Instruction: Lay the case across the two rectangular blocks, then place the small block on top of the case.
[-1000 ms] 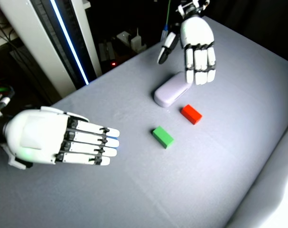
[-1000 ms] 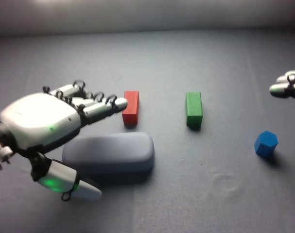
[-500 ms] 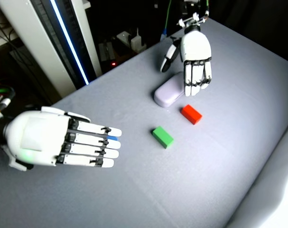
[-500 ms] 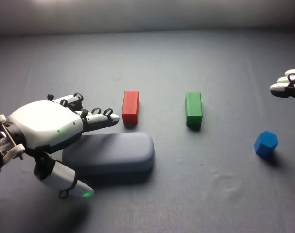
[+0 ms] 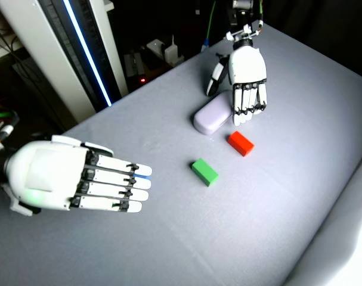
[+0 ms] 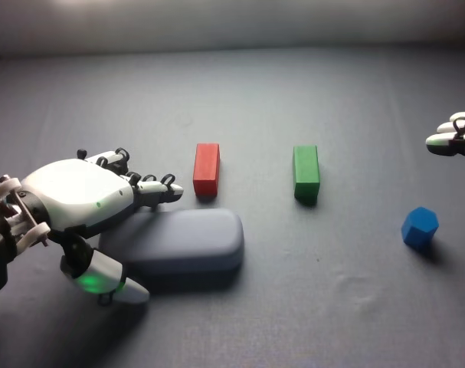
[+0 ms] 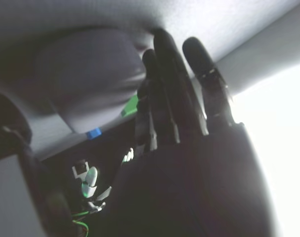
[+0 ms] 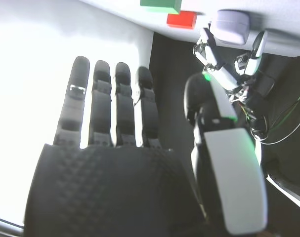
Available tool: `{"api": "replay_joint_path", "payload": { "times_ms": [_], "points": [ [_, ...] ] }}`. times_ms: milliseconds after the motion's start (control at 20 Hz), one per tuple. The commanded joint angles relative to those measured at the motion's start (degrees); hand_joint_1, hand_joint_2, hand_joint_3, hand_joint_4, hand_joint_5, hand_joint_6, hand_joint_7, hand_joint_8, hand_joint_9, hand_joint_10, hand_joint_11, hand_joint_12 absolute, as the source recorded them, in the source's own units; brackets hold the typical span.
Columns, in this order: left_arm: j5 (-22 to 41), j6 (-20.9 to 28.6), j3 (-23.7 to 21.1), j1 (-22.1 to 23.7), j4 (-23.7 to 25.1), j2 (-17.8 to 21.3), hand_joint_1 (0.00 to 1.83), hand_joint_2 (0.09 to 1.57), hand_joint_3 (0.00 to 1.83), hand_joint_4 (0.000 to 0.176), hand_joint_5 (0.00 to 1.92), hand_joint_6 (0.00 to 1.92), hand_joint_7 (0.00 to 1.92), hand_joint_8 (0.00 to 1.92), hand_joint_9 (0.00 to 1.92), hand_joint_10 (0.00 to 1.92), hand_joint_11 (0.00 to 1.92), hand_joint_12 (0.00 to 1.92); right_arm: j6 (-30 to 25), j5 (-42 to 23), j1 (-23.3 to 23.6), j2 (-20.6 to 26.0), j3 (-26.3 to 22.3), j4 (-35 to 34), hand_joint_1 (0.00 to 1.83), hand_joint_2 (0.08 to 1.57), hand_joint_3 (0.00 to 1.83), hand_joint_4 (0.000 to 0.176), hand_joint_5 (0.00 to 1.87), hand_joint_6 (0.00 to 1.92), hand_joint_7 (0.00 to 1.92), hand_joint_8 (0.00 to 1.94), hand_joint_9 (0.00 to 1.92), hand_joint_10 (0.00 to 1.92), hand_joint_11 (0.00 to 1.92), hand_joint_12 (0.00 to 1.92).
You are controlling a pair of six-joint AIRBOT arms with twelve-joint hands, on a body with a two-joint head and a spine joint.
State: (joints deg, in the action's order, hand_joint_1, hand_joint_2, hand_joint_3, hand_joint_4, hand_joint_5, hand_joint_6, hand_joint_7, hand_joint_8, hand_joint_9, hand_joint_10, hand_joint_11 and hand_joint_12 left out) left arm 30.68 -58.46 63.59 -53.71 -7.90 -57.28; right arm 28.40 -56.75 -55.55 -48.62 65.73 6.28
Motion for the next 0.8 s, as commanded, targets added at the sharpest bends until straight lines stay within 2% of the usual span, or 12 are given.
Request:
{"api": "replay_joint_path", "payload": {
  "times_ms": [0,50,150,200,250,300,400,450,500,550,650,750],
  "points": [
    [4.4,0.0,0.4,0.8,0.2,-0.7,0.82,0.81,0.0,0.045,0.28,0.01,0.54,0.01,0.59,0.01,0.0,1.26,-0.1,-6.5,0.7,0.2,0.2,-1.7,0.72,1.32,0.0,0.0,0.4,0.0,0.35,0.0,0.29,0.0,0.0,0.73],
    [4.1,-0.1,0.6,1.0,0.2,-0.9,0.83,0.82,0.0,0.056,0.28,0.0,0.54,0.01,0.58,0.0,0.0,1.22,-0.1,-6.5,0.7,0.2,0.2,-1.7,0.68,1.32,0.0,0.002,0.39,0.0,0.34,0.0,0.29,0.0,0.0,0.72],
    [2.9,-0.7,1.0,1.4,0.2,-1.5,0.88,0.82,0.0,0.039,0.31,0.01,0.56,0.01,0.61,0.01,0.0,1.25,-0.1,-6.5,0.7,0.2,0.2,-1.7,0.67,1.33,0.0,0.001,0.4,0.0,0.35,0.0,0.29,0.0,0.0,0.71],
    [2.6,-0.9,1.1,1.5,0.2,-1.7,0.9,0.82,0.0,0.024,0.34,0.0,0.61,0.01,0.65,0.02,0.03,1.21,-0.1,-6.5,0.7,0.2,0.1,-1.7,0.66,1.33,0.0,0.0,0.4,0.0,0.35,0.0,0.29,0.0,0.0,0.71],
    [2.4,-1.0,1.2,1.5,0.2,-1.9,0.92,0.82,0.0,0.021,0.36,0.0,0.63,0.01,0.67,0.02,0.05,1.17,-0.1,-6.5,0.7,0.2,0.1,-1.7,0.64,1.33,0.0,0.0,0.4,0.0,0.35,0.0,0.28,0.0,0.0,0.69],
    [2.4,-1.0,1.2,1.5,0.2,-1.9,0.94,0.82,0.0,0.0,0.45,0.01,0.72,0.01,0.74,0.03,0.1,1.18,-0.1,-6.5,0.7,0.2,0.1,-1.7,0.67,1.33,0.0,0.0,0.4,0.0,0.34,0.0,0.26,0.0,0.0,0.67],
    [2.8,-1.0,1.0,1.5,0.2,-2.0,0.99,0.93,0.0,0.0,0.76,0.02,0.97,0.03,0.93,0.07,0.18,1.27,-0.2,-6.5,0.7,0.2,0.1,-1.7,0.63,1.34,0.0,0.0,0.39,0.0,0.34,0.0,0.26,0.0,0.0,0.66],
    [3.1,-1.0,0.9,1.6,0.2,-2.0,1.13,1.04,0.0,0.0,1.05,0.59,1.17,0.05,1.1,0.19,0.41,1.45,-0.2,-6.4,0.7,0.2,0.1,-1.7,0.63,1.33,0.0,0.0,0.39,0.0,0.33,0.0,0.26,0.0,0.0,0.66],
    [3.4,-1.0,0.8,1.7,0.2,-2.0,1.24,1.05,0.01,0.0,1.1,0.6,1.15,0.72,1.1,0.57,0.63,1.59,-0.2,-6.4,0.7,0.2,0.1,-1.7,0.62,1.34,0.0,0.0,0.4,0.0,0.34,0.0,0.27,0.0,0.0,0.66],
    [3.7,-1.0,0.7,1.7,0.2,-2.0,1.26,1.06,0.0,0.0,1.09,0.64,1.1,0.93,1.03,0.88,0.7,1.66,-0.2,-6.4,0.7,0.2,0.1,-1.7,0.61,1.34,0.0,0.0,0.4,0.0,0.34,0.0,0.27,0.0,0.0,0.66],
    [5.1,-1.0,0.3,1.7,-0.1,-1.9,1.27,1.06,0.0,0.0,1.08,0.69,1.15,0.89,1.11,0.97,0.92,1.51,-0.3,-6.4,0.7,0.2,0.1,-1.7,0.61,1.34,0.0,0.0,0.39,0.0,0.34,0.0,0.25,0.0,0.0,0.61],
    [6.6,-1.0,-0.6,1.7,-0.1,-0.8,1.28,1.04,0.0,0.0,1.08,0.7,1.23,0.73,1.21,0.81,1.07,1.33,-0.4,-6.4,0.7,0.2,0.1,-1.7,0.61,1.35,0.0,0.0,0.4,0.0,0.35,0.0,0.27,0.01,0.0,0.66]
  ]
}}
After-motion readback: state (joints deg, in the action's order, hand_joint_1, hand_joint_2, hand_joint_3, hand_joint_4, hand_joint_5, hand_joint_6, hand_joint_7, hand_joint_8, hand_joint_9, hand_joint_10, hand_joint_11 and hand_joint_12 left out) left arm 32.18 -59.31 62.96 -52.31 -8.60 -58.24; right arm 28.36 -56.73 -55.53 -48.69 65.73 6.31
